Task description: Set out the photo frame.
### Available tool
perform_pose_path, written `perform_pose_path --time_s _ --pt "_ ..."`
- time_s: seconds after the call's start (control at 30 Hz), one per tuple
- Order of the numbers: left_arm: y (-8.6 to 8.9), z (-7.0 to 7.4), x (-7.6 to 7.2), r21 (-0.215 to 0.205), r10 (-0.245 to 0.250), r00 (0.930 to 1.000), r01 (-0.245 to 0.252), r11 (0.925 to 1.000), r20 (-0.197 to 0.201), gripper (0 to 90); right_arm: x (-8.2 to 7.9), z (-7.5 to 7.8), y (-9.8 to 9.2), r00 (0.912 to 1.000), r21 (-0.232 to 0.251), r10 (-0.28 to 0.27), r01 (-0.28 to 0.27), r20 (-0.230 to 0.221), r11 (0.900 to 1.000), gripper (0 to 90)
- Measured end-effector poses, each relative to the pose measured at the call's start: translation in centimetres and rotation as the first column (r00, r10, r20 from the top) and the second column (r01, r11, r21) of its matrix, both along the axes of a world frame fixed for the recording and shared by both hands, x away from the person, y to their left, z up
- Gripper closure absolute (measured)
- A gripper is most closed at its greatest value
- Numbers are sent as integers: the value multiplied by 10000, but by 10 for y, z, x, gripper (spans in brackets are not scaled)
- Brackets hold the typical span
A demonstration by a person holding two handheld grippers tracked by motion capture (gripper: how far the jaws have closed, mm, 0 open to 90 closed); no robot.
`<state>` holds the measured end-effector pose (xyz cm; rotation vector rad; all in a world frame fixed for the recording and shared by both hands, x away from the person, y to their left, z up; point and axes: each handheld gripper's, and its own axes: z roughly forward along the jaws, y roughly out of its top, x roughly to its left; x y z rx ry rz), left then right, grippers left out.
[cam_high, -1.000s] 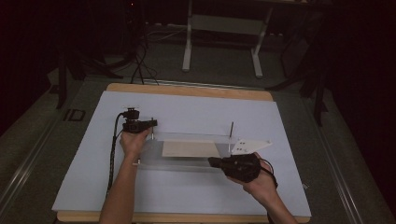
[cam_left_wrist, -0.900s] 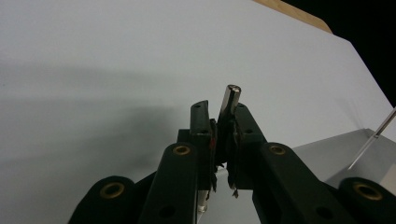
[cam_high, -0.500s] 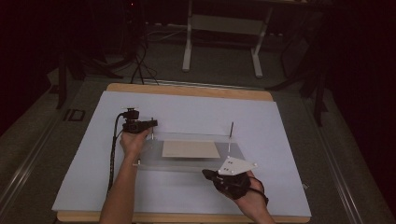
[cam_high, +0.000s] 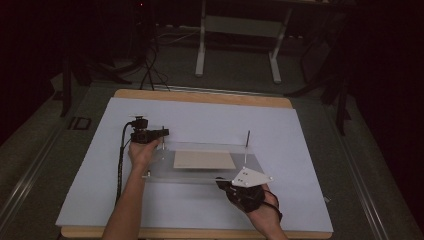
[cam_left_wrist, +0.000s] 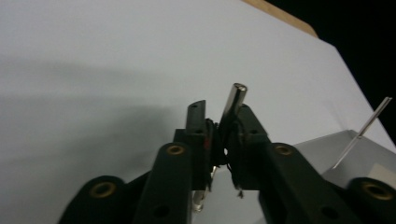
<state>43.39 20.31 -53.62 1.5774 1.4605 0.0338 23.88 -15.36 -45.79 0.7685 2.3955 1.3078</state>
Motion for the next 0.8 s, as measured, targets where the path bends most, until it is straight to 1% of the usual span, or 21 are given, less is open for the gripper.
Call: perform_pose_path --time_s 0.03,0.1,0.2,0.27,0.33,0.4,0.47,0.5,0.53,0.63,0.73,0.77,0.8 --pt "0 -1 0 154 -97 9999 97 9998 -46 733 0 0 0 10000 -2 -4 4 2 10000 900" --pt "0 -3 -1 295 -120 9999 120 9995 -26 702 0 0 0 10000 5 -5 5 -28 10000 900" --pt "2 -5 -5 310 -101 9999 99 9995 79 673 0 0 0 10000 31 3 -2 -37 10000 900" --pt "3 -2 -9 575 -211 9992 191 9982 334 670 0 0 0 10000 53 0 0 -44 10000 900" --pt "4 2 -16 705 -286 9977 242 9972 616 651 0 0 0 10000 34 4 -3 -36 10000 900" --pt "7 4 -26 791 -235 9961 168 9967 845 638 0 0 0 10000 6 25 -25 -21 10000 900" --pt "12 7 -37 794 -104 9926 8 9968 1214 628 0 -1 0 10000 9 25 -25 -6 10000 900" --pt "12 7 -37 794 -104 9926 8 9968 1214 625 0 -1 0 10000 9 25 -25 -6 10000 900" --pt "17 10 -45 787 -38 9899 -75 9969 1417 625 0 0 0 10000 7 17 -17 4 10000 900" --pt "23 14 -59 793 -42 9842 -101 9968 1773 598 0 0 0 10000 21 19 -19 -3 10000 900" --pt "28 18 -77 1094 -364 9759 129 9939 2151 581 1 0 0 10000 40 4 -5 27 10000 900" --pt "29 19 -83 1153 -452 9730 193 9931 2263 577 1 1 0 10000 52 0 -1 22 10000 900" --pt "31 19 -90 1128 -480 9682 207 9934 2454 576 1 1 0 10000 54 -6 6 11 10000 900"
